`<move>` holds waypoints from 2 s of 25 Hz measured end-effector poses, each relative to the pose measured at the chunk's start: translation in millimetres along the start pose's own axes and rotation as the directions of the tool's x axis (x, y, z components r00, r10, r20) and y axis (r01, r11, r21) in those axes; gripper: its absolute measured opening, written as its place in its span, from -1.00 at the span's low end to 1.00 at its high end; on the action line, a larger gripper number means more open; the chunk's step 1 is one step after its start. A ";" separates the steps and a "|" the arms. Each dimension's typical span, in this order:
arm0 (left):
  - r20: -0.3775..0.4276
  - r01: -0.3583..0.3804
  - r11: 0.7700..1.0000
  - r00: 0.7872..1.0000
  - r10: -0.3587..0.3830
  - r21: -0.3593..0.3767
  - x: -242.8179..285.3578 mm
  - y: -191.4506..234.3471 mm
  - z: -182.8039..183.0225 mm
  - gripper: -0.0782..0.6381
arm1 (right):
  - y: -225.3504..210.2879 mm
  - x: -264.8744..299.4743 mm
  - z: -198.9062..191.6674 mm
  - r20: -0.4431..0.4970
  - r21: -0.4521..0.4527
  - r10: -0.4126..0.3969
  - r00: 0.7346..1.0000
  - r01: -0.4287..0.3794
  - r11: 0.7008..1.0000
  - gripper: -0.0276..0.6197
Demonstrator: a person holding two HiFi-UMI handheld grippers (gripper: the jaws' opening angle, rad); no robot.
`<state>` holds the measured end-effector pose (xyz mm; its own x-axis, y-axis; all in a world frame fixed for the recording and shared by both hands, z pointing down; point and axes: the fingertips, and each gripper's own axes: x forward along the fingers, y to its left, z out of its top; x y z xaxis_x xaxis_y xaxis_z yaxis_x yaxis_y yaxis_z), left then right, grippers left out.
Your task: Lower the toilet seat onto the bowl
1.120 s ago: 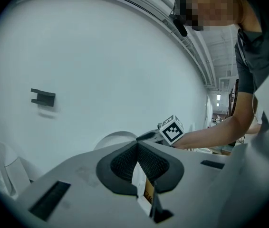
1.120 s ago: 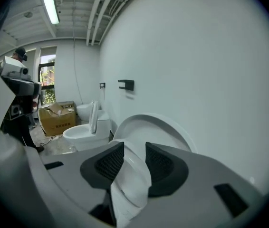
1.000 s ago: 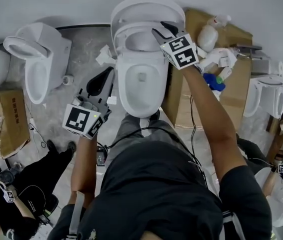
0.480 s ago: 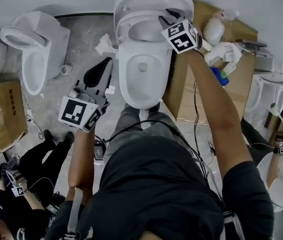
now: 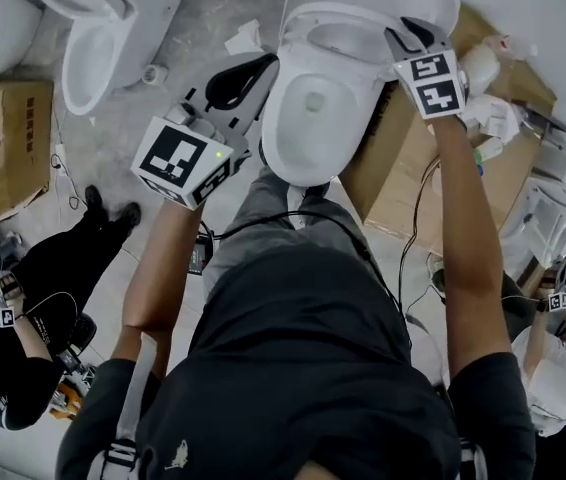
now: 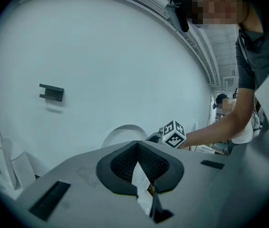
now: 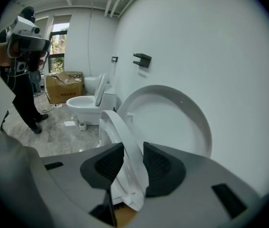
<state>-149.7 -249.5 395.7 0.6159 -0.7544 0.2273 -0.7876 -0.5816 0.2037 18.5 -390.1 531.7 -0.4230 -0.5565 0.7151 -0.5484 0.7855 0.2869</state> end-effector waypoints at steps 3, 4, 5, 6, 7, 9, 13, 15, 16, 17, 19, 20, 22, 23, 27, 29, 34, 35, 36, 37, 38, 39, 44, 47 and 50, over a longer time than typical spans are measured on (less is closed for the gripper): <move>0.001 -0.012 1.000 1.000 0.012 0.005 -8.6 1.0 -1.4 -0.77 | 20.2 -11.4 -2.0 -0.011 -0.015 0.040 0.999 -0.040 0.999 -0.51; 0.000 -0.014 1.000 1.000 0.014 0.008 -10.9 -0.3 -2.2 -0.77 | 27.5 -16.1 -4.1 -0.014 -0.020 0.053 0.999 -0.053 0.998 -0.51; -0.001 -0.015 1.000 1.000 0.015 0.010 -13.3 -2.1 -3.6 -0.77 | 35.3 -21.1 -6.8 -0.016 -0.024 0.065 0.998 -0.066 0.998 -0.51; -0.003 -0.017 1.000 1.000 0.018 0.011 -15.7 -3.7 -5.2 -0.77 | 43.7 -26.3 -9.6 -0.016 -0.029 0.077 0.997 -0.078 0.997 -0.51; -0.005 -0.021 1.000 1.000 0.021 0.013 -17.9 -5.1 -6.9 -0.77 | 52.5 -31.6 -12.6 -0.014 -0.035 0.089 0.996 -0.089 0.995 -0.51; -0.008 -0.026 1.000 1.000 0.026 0.015 -21.7 -7.8 -10.3 -0.77 | 71.7 -42.1 -19.7 -0.015 -0.051 0.115 0.993 -0.115 0.992 -0.52; -0.015 -0.029 1.000 0.999 0.029 0.012 -25.1 -15.1 -15.1 -0.77 | 112.9 -59.3 -37.7 -0.030 -0.095 0.173 0.984 -0.175 0.980 -0.52; -0.017 -0.025 1.000 1.000 0.025 0.011 -25.6 -20.2 -16.5 -0.77 | 131.6 -65.9 -45.7 -0.040 -0.115 0.195 0.980 -0.198 0.973 -0.53; -0.018 -0.022 1.000 1.000 0.022 0.013 -25.4 -23.0 -16.9 -0.77 | 140.1 -68.8 -49.2 -0.044 -0.121 0.206 0.978 -0.210 0.970 -0.53; -0.019 -0.019 1.000 1.000 0.020 0.015 -25.0 -25.8 -17.2 -0.77 | 148.1 -71.6 -53.0 -0.050 -0.124 0.218 0.975 -0.222 0.967 -0.53; -0.019 -0.014 1.000 1.000 0.014 0.017 -23.9 -31.1 -17.4 -0.77 | 163.3 -76.4 -61.4 -0.065 -0.129 0.242 0.968 -0.248 0.960 -0.53; -0.019 -0.013 1.000 1.000 0.013 0.016 -23.5 -33.5 -17.7 -0.77 | 170.9 -78.5 -65.8 -0.071 -0.132 0.254 0.965 -0.261 0.956 -0.53; -0.021 -0.014 1.000 1.000 0.014 0.017 -23.2 -38.2 -19.2 -0.77 | 186.5 -82.2 -75.6 -0.086 -0.139 0.282 0.955 -0.292 0.946 -0.53; -0.023 -0.015 1.000 1.000 0.015 0.018 -23.2 -40.5 -20.4 -0.77 | 194.4 -83.6 -81.0 -0.094 -0.142 0.299 0.950 -0.310 0.940 -0.53; -0.030 -0.015 1.000 0.999 0.016 0.015 -23.6 -46.7 -24.7 -0.77 | 220.2 -85.3 -99.2 -0.128 -0.138 0.352 0.927 -0.368 0.920 -0.52; -0.035 -0.014 1.000 0.999 0.015 0.015 -25.9 -48.5 -26.2 -0.77 | 230.4 -85.4 -105.1 -0.141 -0.130 0.374 0.917 -0.392 0.911 -0.50; -0.042 -0.018 1.000 0.999 0.018 0.013 -31.7 -53.0 -29.7 -0.77 | 257.3 -86.0 -121.1 -0.183 -0.141 0.420 0.889 -0.446 0.884 -0.49; -0.044 -0.017 1.000 0.999 0.017 0.011 -31.7 -53.6 -30.7 -0.77 | 263.4 -85.8 -125.4 -0.194 -0.144 0.430 0.882 -0.459 0.877 -0.48; -0.046 -0.017 1.000 0.999 0.017 0.009 -31.6 -54.2 -31.9 -0.77 | 269.9 -85.6 -130.0 -0.206 -0.145 0.441 0.873 -0.473 0.869 -0.48; -0.048 -0.017 1.000 0.999 0.018 0.008 -31.3 -55.0 -33.3 -0.77 | 276.6 -85.6 -135.0 -0.217 -0.143 0.456 0.863 -0.490 0.860 -0.48; -0.050 -0.018 1.000 0.999 0.018 0.007 -30.9 -56.0 -34.6 -0.77 | 283.4 -85.7 -140.3 -0.226 -0.135 0.474 0.851 -0.509 0.850 -0.47; -0.052 -0.018 1.000 0.998 0.018 0.005 -30.4 -57.2 -35.6 -0.77 | 290.2 -85.8 -145.7 -0.232 -0.114 0.496 0.837 -0.530 0.840 -0.47; -0.060 -0.016 1.000 0.998 0.016 -0.003 -29.0 -59.1 -39.6 -0.77 | 319.3 -83.5 -168.6 -0.237 0.018 0.594 0.769 -0.607 0.794 -0.49; -0.070 -0.018 1.000 0.997 0.018 -0.006 -27.9 -57.9 -43.7 -0.77 | 335.3 -79.5 -181.7 -0.256 0.047 0.616 0.745 -0.627 0.777 -0.51; -0.085 -0.017 1.000 0.996 0.016 -0.009 -26.8 -56.5 -49.7 -0.77 | 350.4 -75.6 -194.6 -0.274 0.073 0.637 0.721 -0.645 0.761 -0.53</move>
<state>-120.7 -181.3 425.4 0.6024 -0.7352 0.3109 -0.7979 -0.5657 0.2084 -1.3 -20.1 702.2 -0.4568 0.1734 0.8725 -0.1967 0.9368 -0.2892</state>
